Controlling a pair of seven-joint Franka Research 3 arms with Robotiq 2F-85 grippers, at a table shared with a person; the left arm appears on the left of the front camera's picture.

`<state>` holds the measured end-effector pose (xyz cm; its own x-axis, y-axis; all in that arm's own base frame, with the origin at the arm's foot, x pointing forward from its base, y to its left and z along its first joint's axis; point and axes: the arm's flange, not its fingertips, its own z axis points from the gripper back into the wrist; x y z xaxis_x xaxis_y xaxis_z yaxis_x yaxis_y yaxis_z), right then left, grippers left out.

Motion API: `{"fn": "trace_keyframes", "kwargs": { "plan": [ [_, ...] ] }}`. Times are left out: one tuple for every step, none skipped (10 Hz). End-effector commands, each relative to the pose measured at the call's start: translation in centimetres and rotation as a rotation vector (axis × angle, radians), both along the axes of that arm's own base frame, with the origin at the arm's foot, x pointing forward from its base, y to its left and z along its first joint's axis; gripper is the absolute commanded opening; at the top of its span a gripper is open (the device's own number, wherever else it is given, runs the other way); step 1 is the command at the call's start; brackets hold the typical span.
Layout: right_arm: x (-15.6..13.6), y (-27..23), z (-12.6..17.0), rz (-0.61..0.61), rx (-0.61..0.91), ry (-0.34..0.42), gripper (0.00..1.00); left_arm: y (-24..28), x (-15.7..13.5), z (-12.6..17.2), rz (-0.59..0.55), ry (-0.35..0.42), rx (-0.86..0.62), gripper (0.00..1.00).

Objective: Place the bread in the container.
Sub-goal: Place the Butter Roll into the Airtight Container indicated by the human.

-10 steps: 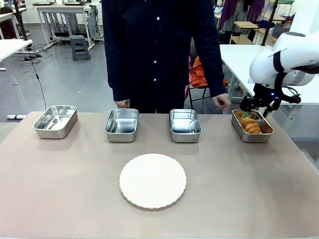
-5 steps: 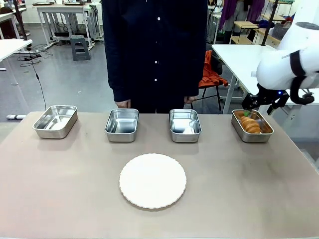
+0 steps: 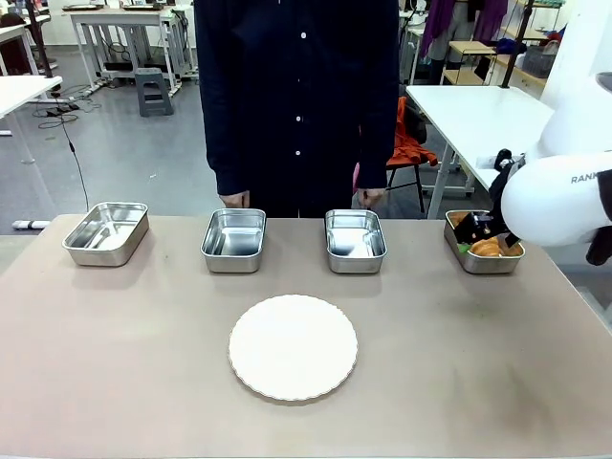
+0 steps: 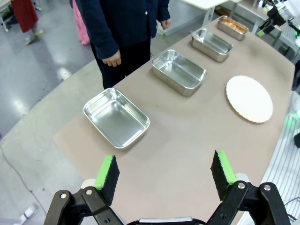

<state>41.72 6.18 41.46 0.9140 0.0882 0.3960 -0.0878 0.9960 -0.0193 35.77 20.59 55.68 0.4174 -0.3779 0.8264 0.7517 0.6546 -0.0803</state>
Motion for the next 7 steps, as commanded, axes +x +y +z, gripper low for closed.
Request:
{"fn": "trace_keyframes", "kwargs": {
  "plan": [
    [-2.1, 0.0, -1.1, -0.027, 0.038, -0.03, 1.0, -0.1, -0.1, 0.1, -0.007, -0.01, -0.004, 1.0],
    [-1.5, -0.3, -1.4, 0.027, 0.032, 0.008, 1.0, -0.1, -0.1, 0.1, -0.007, -0.01, -0.004, 1.0],
    [0.1, 0.2, 0.2, -0.001, 0.006, -0.006, 1.0, -0.1, -0.1, 0.1, -0.007, -0.01, -0.004, 1.0],
    [0.1, 0.2, 0.2, -0.001, 0.006, -0.006, 1.0, -0.1, -0.1, 0.1, -0.007, -0.01, -0.004, 1.0],
    [0.1, 0.2, 0.2, -0.001, 0.006, -0.006, 1.0, -0.1, -0.1, 0.1, -0.007, -0.01, -0.004, 1.0],
    [0.1, 0.2, 0.2, -0.001, 0.006, -0.006, 1.0, -0.1, -0.1, 0.1, -0.007, -0.01, -0.004, 1.0],
    [0.1, 0.2, 0.2, -0.001, 0.006, -0.006, 1.0, -0.1, -0.1, 0.1, -0.007, -0.01, -0.004, 1.0]
  ]
}}
